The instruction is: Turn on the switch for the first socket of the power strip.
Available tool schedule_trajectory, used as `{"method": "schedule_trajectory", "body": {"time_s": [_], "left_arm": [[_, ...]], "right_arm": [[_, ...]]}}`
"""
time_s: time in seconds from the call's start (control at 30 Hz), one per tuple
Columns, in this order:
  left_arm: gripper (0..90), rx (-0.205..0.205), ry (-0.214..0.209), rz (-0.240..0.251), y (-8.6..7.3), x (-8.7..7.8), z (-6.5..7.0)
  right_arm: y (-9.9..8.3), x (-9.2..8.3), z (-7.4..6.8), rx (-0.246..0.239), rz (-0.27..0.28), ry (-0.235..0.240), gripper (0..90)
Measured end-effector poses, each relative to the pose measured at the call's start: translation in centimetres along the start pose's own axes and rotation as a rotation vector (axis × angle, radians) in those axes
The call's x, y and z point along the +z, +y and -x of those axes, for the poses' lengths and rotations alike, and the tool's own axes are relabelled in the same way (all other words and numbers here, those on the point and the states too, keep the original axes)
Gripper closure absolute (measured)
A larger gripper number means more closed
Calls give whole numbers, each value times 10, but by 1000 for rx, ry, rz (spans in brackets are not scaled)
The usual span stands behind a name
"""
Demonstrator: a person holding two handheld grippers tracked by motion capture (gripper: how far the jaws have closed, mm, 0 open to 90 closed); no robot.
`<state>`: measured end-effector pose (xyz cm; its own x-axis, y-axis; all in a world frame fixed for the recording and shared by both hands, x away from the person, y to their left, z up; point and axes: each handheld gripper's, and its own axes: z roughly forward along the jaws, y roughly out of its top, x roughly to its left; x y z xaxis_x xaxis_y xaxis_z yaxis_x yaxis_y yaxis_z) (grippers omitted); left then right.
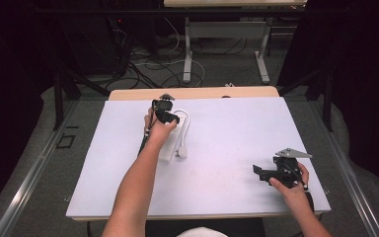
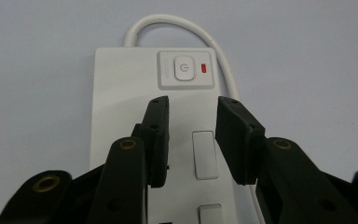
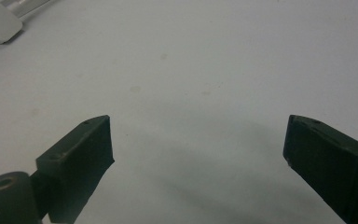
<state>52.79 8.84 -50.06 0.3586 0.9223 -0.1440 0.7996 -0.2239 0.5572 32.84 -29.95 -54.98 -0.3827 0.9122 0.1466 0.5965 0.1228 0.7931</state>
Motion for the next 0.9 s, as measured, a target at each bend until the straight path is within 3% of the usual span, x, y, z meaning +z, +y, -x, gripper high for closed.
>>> {"method": "schedule_trajectory", "body": {"time_s": [0.07,0.13,0.23,0.47,0.9], "left_arm": [[623,-14,-9,1,0,-1,0],[616,-2,2,0,0,-2,0],[606,2,-15,-3,0,-4,2],[547,35,-51,-21,-2,-8,7],[520,112,-72,-20,-8,-24,12]], "right_arm": [[0,0,0,-1,-1,0,75],[0,0,0,-1,-1,0,76],[0,0,0,-1,-1,-1,76],[0,1,-1,9,6,-13,77],[0,0,0,0,1,-5,77]]}}
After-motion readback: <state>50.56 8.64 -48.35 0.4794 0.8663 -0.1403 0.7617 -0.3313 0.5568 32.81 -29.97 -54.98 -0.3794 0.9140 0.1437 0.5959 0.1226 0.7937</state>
